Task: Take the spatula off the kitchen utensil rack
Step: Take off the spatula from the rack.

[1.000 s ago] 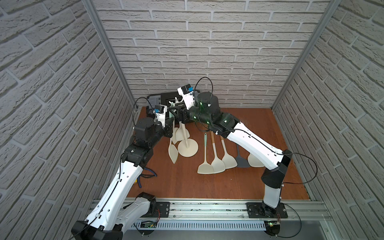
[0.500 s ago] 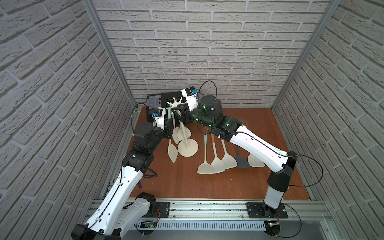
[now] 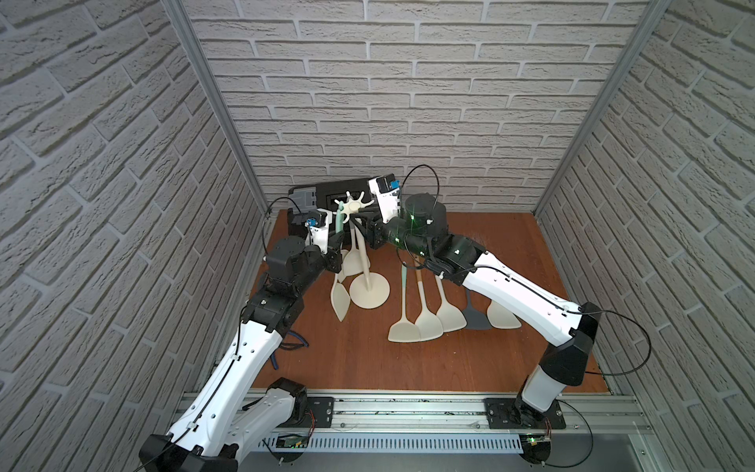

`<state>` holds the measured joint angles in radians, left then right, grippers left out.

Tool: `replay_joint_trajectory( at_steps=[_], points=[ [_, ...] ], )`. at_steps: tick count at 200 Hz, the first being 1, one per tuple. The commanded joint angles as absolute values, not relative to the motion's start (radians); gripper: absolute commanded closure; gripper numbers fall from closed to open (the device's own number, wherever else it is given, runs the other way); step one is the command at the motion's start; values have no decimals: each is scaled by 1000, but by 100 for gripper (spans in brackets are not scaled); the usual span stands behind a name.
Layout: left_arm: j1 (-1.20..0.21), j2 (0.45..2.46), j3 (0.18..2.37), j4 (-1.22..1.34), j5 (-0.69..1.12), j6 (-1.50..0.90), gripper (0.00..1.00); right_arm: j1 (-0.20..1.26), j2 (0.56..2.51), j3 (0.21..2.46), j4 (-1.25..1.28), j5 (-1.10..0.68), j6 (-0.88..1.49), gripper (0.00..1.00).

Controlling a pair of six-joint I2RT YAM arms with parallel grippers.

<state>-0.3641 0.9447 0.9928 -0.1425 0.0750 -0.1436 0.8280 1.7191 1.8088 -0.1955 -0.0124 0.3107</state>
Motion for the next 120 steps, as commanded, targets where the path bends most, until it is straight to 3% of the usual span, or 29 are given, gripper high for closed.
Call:
replay_joint_trajectory(
  at_steps=[1, 66, 120],
  points=[
    [-416, 942, 1015, -160, 42, -62, 100, 821, 1763, 1742, -474, 22, 311, 72],
    [-583, 965, 938, -1, -223, 116, 100, 822, 1789, 1772, -540, 10, 291, 73],
    [-618, 985, 934, 81, -362, 131, 100, 821, 1807, 1787, -564, 9, 282, 73]
  ],
)
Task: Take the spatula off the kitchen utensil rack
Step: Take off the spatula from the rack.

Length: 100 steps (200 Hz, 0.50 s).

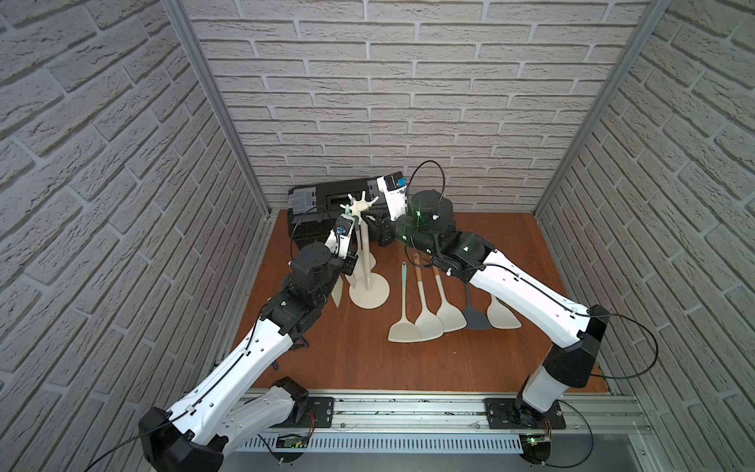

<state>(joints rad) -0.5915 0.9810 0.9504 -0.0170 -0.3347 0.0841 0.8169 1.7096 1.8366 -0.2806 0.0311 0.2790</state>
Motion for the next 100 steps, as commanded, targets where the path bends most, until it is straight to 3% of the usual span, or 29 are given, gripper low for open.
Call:
replay_joint_trajectory(
  at_steps=[1, 100],
  points=[
    [-618, 984, 935, 83, -365, 129, 100, 821, 1807, 1787, -564, 9, 283, 73],
    [-620, 911, 870, 143, -459, 8, 100, 829, 1820, 1737, -576, 106, 327, 81]
  ],
)
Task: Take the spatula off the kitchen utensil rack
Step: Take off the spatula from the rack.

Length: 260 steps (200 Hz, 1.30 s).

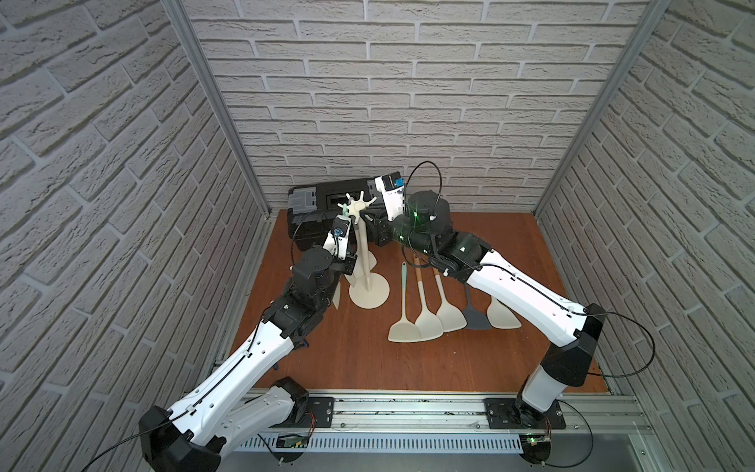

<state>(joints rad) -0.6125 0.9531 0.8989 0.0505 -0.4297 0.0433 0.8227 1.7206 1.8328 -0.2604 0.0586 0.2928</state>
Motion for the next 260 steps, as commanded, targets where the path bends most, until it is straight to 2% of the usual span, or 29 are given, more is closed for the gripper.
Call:
replay_joint_trajectory(
  at_steps=[1, 125, 173, 194, 236, 260],
  points=[
    [-620, 910, 870, 143, -459, 6, 100, 829, 1821, 1737, -575, 107, 327, 81],
    [-621, 901, 849, 198, -551, -141, 100, 836, 1853, 1711, -578, 142, 350, 83],
    [-620, 882, 834, 202, -488, -110, 100, 836, 1852, 1686, -584, 173, 343, 83],
    [-614, 899, 854, 173, -432, -105, 100, 836, 1838, 1685, -579, 133, 335, 83],
    [-612, 967, 901, 94, -380, -97, 100, 836, 1778, 1790, -581, -41, 280, 68],
    [-612, 979, 902, 94, -380, -91, 100, 836, 1798, 1935, -650, -94, 261, 66]
  ],
)
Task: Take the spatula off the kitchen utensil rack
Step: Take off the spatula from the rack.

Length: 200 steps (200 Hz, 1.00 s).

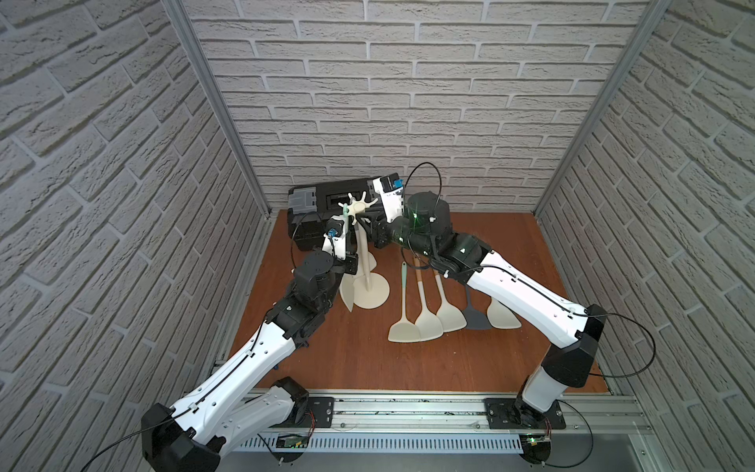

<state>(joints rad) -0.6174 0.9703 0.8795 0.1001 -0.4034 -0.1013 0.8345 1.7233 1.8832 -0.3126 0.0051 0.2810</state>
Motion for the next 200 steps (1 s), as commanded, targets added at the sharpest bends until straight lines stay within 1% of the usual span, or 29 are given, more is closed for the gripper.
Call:
replay_joint_trajectory(
  at_steps=[1, 41, 81, 124, 139, 162, 200],
  points=[
    [-612, 980, 902, 93, -379, -90, 100, 836, 1799, 1941, -652, -95, 260, 66],
    [-611, 983, 914, 73, -380, -72, 100, 835, 1858, 2105, -698, -106, 244, 65],
    [-610, 985, 932, 49, -377, -44, 100, 828, 1929, 2220, -721, -81, 216, 65],
    [-609, 996, 968, 1, -352, -23, 100, 813, 1971, 2255, -674, -84, 217, 64],
    [-609, 992, 964, 1, -336, -27, 100, 807, 2028, 2267, -686, -67, 215, 65],
    [-609, 989, 948, 26, -314, -33, 100, 804, 2050, 2240, -716, -23, 206, 65],
    [-606, 965, 922, 59, -327, -20, 100, 804, 1997, 2029, -641, 62, 232, 68]
  ],
)
